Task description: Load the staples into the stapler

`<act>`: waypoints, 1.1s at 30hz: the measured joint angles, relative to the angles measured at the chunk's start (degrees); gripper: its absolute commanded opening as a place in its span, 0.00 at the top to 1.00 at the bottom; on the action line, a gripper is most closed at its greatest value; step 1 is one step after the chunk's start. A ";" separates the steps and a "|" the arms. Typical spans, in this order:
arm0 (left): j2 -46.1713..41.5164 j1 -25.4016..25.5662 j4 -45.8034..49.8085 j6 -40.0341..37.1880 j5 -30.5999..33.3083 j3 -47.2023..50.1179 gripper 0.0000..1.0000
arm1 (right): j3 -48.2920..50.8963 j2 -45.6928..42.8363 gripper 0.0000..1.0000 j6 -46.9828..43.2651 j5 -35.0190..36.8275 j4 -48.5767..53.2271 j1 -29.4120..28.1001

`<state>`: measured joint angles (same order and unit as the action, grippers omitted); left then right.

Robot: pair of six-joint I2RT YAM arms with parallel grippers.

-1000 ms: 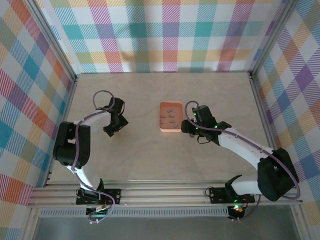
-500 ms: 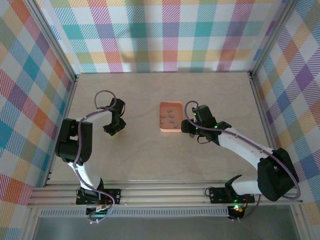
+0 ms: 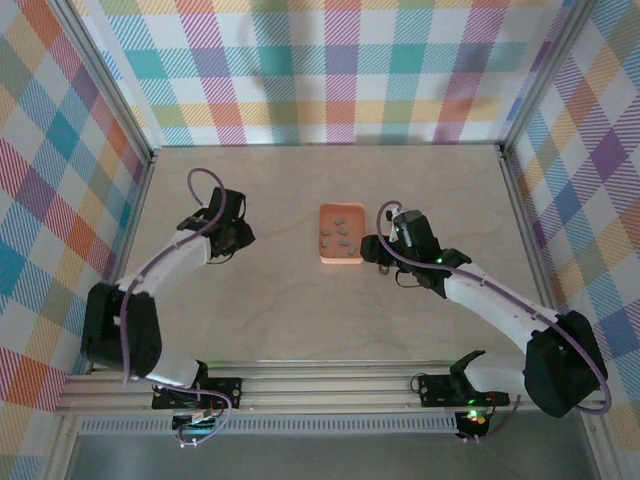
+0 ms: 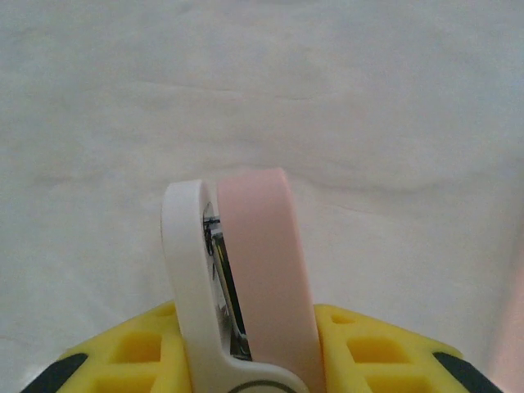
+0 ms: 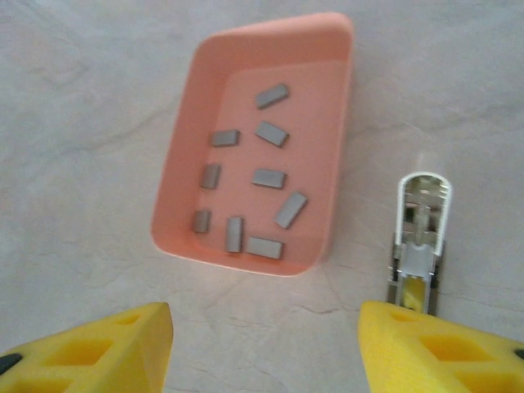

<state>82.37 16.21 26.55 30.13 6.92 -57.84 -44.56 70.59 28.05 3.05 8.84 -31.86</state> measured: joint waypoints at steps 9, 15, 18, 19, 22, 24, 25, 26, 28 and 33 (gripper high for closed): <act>-10.34 4.50 -16.90 -15.85 -19.61 10.38 0.91 | 1.99 -3.28 0.39 0.76 -10.62 -8.28 -0.17; -16.92 10.93 -23.63 -30.69 -26.75 16.04 0.96 | 4.24 -3.85 0.38 3.89 -14.10 -14.95 -3.37; -19.04 11.54 -24.85 -36.72 -28.83 17.75 0.96 | 4.39 -3.78 0.37 4.90 -13.77 -17.05 -6.82; -19.52 11.63 -25.40 -38.51 -29.22 18.29 0.96 | 4.39 -3.76 0.36 5.31 -13.49 -17.94 -7.98; -20.59 12.15 -26.47 -42.77 -29.94 19.76 0.96 | 4.39 -3.10 0.36 6.58 -13.18 -21.07 -10.60; -20.94 12.46 -26.67 -44.81 -30.08 20.37 0.96 | 4.39 -2.34 0.36 7.56 -13.18 -23.12 -11.69; -21.03 12.61 -26.75 -45.62 -30.08 20.59 0.96 | 4.39 -2.01 0.36 8.00 -13.18 -23.91 -11.98; -21.09 12.74 -26.75 -46.31 -30.08 20.74 0.96 | 4.39 -1.73 0.36 8.48 -13.18 -24.46 -12.26; -21.14 13.03 -26.77 -47.54 -30.03 20.92 0.96 | 4.39 -1.16 0.36 9.31 -13.14 -25.51 -12.79; -21.16 13.49 -26.80 -49.27 -30.47 20.94 0.96 | 3.72 1.55 0.37 11.52 -12.98 -26.91 -13.53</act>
<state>61.21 29.69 -0.25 -19.14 -23.55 -36.91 -40.84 72.14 39.57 -9.93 -18.06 -45.39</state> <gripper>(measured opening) 0.312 0.635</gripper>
